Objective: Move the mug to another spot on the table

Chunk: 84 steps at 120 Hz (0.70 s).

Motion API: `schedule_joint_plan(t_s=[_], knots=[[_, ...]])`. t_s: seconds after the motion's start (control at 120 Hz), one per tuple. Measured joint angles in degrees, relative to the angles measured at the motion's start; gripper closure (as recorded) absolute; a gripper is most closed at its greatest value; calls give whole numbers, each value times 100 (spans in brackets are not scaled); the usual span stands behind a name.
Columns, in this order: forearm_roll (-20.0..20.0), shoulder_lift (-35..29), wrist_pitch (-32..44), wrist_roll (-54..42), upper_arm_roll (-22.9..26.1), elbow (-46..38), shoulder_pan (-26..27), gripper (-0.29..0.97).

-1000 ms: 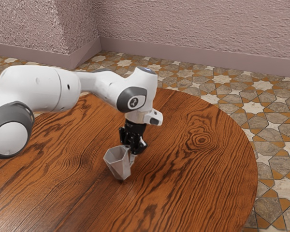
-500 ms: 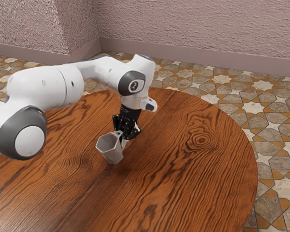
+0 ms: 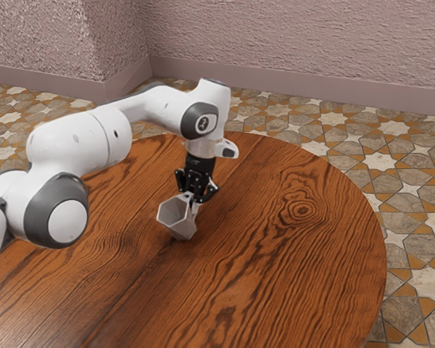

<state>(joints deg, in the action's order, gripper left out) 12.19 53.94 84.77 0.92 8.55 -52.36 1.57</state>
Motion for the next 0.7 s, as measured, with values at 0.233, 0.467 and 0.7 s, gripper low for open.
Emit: schedule_joint_plan(t_s=[0.233,0.467,0.7], knots=[[-13,70,140,80,24,5,-41,57],[-21,92,349,134,31,-4,-76,41],[-33,93,438,177,33,-4,-86,28]])
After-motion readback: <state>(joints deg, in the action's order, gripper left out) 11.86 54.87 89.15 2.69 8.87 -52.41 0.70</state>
